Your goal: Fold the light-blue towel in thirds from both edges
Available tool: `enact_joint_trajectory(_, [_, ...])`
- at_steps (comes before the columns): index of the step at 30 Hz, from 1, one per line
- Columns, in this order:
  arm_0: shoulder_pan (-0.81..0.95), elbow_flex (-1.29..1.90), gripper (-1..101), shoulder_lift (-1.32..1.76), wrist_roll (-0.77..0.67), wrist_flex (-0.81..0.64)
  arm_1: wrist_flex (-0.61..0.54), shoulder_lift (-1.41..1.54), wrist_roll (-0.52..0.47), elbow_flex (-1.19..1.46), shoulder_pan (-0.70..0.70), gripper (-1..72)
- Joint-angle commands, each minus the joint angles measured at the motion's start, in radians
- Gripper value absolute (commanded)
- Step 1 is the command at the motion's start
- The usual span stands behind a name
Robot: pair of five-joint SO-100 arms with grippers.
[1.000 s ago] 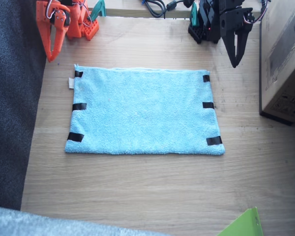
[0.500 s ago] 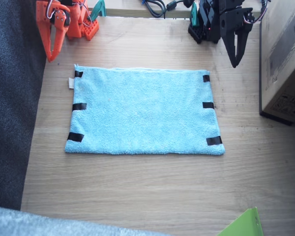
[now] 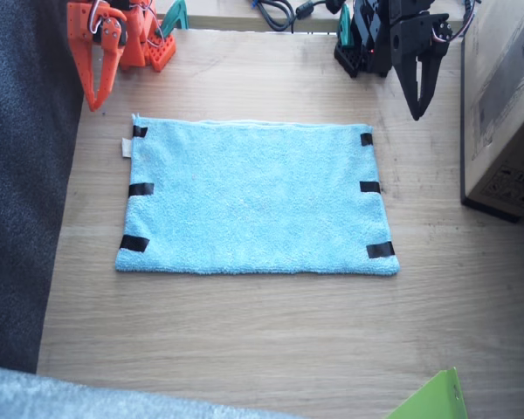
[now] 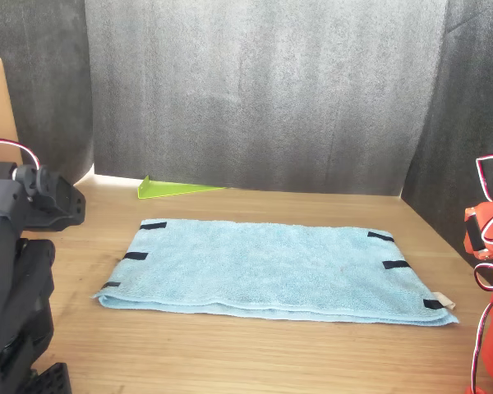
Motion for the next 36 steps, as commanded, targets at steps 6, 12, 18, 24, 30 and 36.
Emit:
enact_joint_trajectory(6, [0.008,0.000,0,0.006,0.014,-0.005,0.009,0.003,-0.003,0.006,-0.008,0.0])
enact_joint_trajectory(12, [0.014,-0.011,0,0.006,0.015,-0.005,0.014,0.003,-0.018,0.000,-0.009,-0.1])
enact_joint_trajectory(18, [0.000,-0.092,0,-0.086,0.011,-0.008,-0.028,-0.195,-0.040,-0.118,-0.046,-0.1])
enact_joint_trajectory(24, [-0.002,-0.290,0,-0.396,0.020,-0.049,-0.021,-0.801,-0.120,-0.529,-0.054,-0.1])
enact_joint_trajectory(30, [-0.002,-0.545,0,-0.781,0.043,-0.054,0.063,-1.045,-0.146,-0.818,0.012,0.8])
enact_joint_trajectory(36, [-0.041,-0.778,0,-1.146,0.037,-0.044,0.172,-1.411,-0.040,-1.117,0.101,7.3])
